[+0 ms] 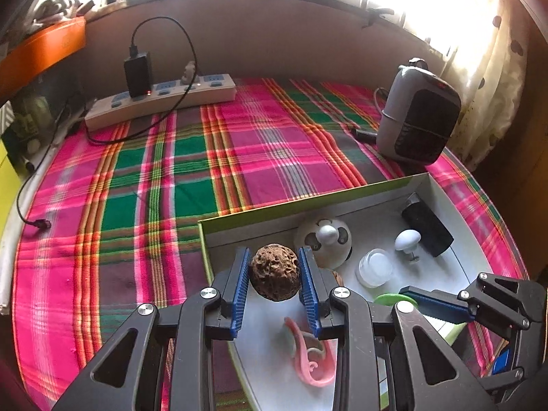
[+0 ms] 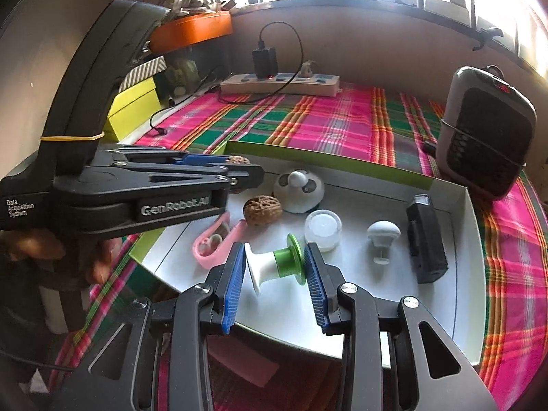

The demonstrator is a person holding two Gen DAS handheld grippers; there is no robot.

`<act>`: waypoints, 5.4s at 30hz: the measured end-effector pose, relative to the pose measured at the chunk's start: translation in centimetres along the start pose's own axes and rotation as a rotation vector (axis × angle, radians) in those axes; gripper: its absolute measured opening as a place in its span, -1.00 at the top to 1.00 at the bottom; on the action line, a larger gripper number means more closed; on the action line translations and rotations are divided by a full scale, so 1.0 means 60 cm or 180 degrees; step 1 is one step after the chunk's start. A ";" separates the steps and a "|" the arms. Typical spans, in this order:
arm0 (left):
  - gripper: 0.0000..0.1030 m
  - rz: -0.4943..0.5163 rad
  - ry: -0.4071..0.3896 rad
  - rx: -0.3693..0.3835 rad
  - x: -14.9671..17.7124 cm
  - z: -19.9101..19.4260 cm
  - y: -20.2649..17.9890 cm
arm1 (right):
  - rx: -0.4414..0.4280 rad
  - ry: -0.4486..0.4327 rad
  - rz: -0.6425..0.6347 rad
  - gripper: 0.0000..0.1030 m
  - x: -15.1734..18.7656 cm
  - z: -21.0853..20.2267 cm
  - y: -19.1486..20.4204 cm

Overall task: Organize objects
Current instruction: 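Carry seed pod in left gripper and spool in right gripper into tray, then open left gripper to release seed pod while right gripper releases spool, then withdraw both grippers from the tray toward the cloth, then close left gripper on white USB cable while right gripper moves to pink block, then lower right gripper onto pink rectangular block and close on it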

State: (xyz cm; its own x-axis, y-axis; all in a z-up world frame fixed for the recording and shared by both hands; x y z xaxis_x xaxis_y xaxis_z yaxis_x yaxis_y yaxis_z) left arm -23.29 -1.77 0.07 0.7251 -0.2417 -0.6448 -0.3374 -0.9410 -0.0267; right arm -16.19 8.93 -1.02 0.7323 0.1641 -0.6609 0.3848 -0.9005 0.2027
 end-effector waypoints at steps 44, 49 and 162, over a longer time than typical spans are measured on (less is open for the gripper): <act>0.46 0.0093 0.0099 0.0001 -0.009 0.021 -0.013 | 0.0080 -0.0061 -0.0188 0.28 0.003 0.014 0.016; 0.45 0.0081 0.0091 0.0004 -0.008 0.021 -0.011 | 0.0086 -0.0058 -0.0188 0.28 0.004 0.014 0.015; 0.79 -0.0195 0.0021 -0.0272 0.227 -0.143 -0.032 | 0.0003 0.0089 -0.0045 0.17 0.098 -0.053 0.020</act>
State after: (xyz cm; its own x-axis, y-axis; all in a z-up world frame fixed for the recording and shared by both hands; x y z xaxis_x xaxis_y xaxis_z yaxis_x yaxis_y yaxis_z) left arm -7.61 -5.28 -2.08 0.7467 -0.1845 -0.6390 -0.2402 -0.9707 -0.0003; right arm -9.67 10.09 -2.37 0.7422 0.1880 -0.6433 0.3947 -0.8983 0.1929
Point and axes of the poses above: each gripper's, at about its wrist camera, not at the fingertips, and z roughly the way its jaws point, y to its left, x to its underside, the point moved 3 cm from there along z, roughly the way its jaws point, and after that the axes turned 9 degrees about z, right-handed, at the moved point
